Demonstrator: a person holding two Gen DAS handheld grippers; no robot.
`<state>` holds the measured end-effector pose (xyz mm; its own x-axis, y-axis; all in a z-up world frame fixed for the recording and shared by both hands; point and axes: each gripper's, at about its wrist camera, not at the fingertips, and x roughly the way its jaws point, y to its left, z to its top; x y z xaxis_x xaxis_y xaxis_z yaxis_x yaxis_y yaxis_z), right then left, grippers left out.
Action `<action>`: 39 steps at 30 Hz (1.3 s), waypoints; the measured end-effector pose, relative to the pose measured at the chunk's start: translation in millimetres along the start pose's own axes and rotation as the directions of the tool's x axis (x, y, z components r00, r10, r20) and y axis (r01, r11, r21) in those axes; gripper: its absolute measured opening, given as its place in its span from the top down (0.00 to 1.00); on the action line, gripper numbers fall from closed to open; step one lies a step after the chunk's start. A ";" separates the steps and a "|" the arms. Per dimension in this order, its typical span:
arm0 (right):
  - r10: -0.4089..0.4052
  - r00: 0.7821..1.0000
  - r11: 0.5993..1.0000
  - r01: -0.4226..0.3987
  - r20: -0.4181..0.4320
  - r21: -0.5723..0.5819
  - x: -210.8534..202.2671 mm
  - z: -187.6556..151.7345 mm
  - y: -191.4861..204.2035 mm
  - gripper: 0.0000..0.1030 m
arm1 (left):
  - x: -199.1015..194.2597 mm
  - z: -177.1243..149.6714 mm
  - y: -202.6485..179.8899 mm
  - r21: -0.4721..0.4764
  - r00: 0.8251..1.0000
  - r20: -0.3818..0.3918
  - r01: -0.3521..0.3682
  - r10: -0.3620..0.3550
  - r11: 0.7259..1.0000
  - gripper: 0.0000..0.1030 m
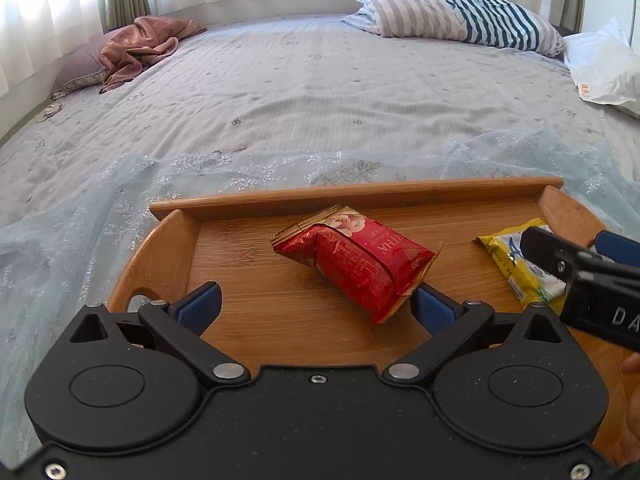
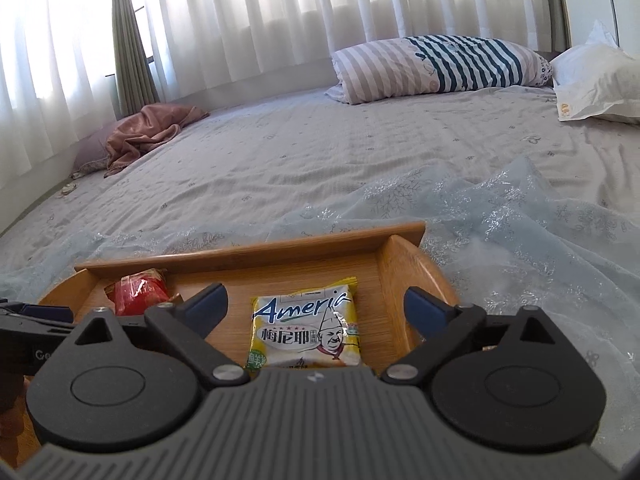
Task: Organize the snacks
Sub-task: 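Open the left gripper to drop the red bag while the right gripper releases the yellow pack, then move the left gripper to the white marshmallow pack while the right gripper moves to the beige wafer bar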
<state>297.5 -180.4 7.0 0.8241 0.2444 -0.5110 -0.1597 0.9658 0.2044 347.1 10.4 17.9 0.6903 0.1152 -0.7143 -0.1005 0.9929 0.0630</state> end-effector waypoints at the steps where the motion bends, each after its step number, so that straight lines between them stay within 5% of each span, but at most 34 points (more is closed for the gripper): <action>1: 0.001 1.000 1.000 -0.001 0.015 0.003 -5.6 0.2 -0.5 0.00 | -5.5 -0.9 0.0 0.006 1.000 0.004 0.004 -0.004 1.000 0.01; 11: 0.051 0.995 0.998 -0.055 0.085 0.038 -64.0 -6.3 -10.5 0.00 | -67.2 -15.0 -2.0 0.038 0.995 0.069 0.067 -0.070 0.997 0.00; 20: 0.069 0.994 0.995 -0.063 0.089 -0.073 -110.0 -21.3 -1.4 0.00 | -125.2 -47.6 -4.9 0.097 0.986 0.117 0.104 -0.115 0.990 0.00; 36: 0.072 0.984 0.984 -0.043 0.162 -0.175 -180.3 -80.3 7.1 0.00 | -189.8 -125.1 12.9 0.035 0.973 0.168 0.156 -0.160 0.987 0.00; 39: 0.067 0.983 0.981 -0.032 0.173 -0.194 -188.4 -91.7 9.3 0.00 | -196.2 -141.5 17.1 0.032 0.959 0.208 0.190 -0.192 0.981 0.00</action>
<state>90.9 -209.5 28.7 0.8932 0.2895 -0.3441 -0.2885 0.9559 0.0553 108.5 0.8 60.4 0.8303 -0.0745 -0.5524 0.0554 0.9972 -0.0511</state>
